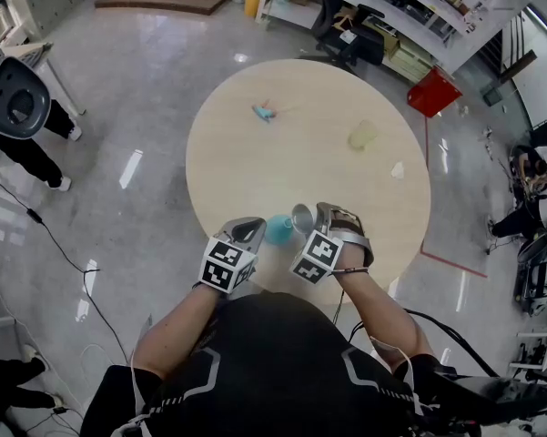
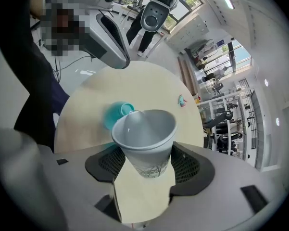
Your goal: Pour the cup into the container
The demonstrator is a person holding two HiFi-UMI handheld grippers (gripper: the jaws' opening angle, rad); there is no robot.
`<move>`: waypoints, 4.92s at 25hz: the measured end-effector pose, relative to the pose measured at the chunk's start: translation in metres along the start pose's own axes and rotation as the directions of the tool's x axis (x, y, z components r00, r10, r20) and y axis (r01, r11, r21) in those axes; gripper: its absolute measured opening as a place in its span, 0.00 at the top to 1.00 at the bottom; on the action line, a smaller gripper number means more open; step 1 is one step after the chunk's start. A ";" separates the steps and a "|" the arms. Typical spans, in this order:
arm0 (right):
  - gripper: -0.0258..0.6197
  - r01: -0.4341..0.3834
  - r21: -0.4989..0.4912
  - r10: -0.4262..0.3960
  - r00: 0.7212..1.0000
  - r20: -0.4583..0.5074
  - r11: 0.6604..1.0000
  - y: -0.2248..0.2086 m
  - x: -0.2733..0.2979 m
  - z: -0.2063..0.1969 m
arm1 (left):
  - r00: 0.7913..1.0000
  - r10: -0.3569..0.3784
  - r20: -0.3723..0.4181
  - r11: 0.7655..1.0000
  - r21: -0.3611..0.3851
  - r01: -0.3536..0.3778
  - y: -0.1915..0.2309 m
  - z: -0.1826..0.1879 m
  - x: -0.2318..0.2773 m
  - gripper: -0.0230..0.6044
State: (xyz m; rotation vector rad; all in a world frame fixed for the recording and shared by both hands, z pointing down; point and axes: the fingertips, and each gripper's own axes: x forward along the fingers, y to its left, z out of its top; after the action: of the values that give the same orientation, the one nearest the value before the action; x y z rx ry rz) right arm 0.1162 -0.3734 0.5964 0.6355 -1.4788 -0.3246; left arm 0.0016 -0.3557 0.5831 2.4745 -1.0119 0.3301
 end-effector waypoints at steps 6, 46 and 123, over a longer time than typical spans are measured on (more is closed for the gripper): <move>0.49 0.009 -0.013 -0.009 1.000 -0.005 1.000 -0.002 -0.002 0.000 | 1.000 -0.005 -0.003 1.000 -0.006 0.005 -0.001 -0.001 0.000 0.96; 0.49 0.012 0.228 -0.038 0.993 0.113 0.974 0.002 -0.009 0.002 | 1.000 -0.001 -0.005 1.000 -0.002 0.001 0.000 0.003 -0.021 0.96; 0.46 -0.309 0.864 -0.208 0.886 0.413 0.397 0.076 0.006 -0.079 | 0.998 0.041 -0.040 0.997 -0.056 -0.043 0.021 0.011 -0.001 0.96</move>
State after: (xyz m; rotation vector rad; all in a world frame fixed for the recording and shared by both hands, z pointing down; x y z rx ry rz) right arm 0.1807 -0.3011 0.6473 1.4933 -2.1281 0.5468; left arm -0.0133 -0.3739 0.5798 2.3898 -1.0447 0.3561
